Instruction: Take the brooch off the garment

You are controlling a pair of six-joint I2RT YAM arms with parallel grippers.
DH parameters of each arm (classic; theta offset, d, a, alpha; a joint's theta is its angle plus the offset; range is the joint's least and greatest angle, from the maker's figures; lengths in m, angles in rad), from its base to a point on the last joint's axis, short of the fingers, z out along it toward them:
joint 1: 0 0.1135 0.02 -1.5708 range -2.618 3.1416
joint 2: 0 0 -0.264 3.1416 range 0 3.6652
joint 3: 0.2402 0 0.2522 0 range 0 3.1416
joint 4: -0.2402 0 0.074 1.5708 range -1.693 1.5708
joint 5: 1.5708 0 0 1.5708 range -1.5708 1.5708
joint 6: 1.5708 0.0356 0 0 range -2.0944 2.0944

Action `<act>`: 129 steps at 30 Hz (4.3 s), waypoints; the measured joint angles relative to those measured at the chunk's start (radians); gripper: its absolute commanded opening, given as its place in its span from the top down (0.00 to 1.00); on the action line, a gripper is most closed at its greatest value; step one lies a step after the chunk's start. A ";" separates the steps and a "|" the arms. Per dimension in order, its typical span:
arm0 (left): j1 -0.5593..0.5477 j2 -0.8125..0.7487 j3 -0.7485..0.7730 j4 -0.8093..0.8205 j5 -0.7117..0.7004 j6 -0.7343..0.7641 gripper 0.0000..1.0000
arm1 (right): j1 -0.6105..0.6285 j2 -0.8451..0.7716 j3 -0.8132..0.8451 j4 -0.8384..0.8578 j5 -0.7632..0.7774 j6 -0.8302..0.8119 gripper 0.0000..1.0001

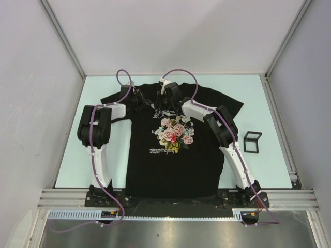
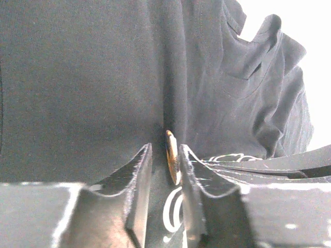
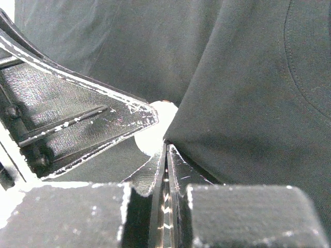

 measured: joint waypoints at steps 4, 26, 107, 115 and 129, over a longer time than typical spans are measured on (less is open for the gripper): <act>0.000 0.000 0.000 0.001 0.000 0.000 0.82 | 0.000 0.000 0.000 0.000 0.003 0.000 0.93; -0.076 -0.042 0.023 -0.074 -0.160 0.116 1.00 | 0.013 0.047 0.127 -0.119 0.079 -0.047 1.00; -0.136 0.027 0.243 -0.343 -0.188 0.315 1.00 | 0.004 0.042 -0.006 0.105 0.010 -0.124 1.00; -0.140 0.026 0.235 -0.329 -0.197 0.326 1.00 | 0.005 0.042 -0.002 0.100 0.019 -0.084 1.00; -0.141 0.005 0.187 -0.274 -0.232 0.342 1.00 | -0.001 0.041 0.064 0.011 0.041 0.033 1.00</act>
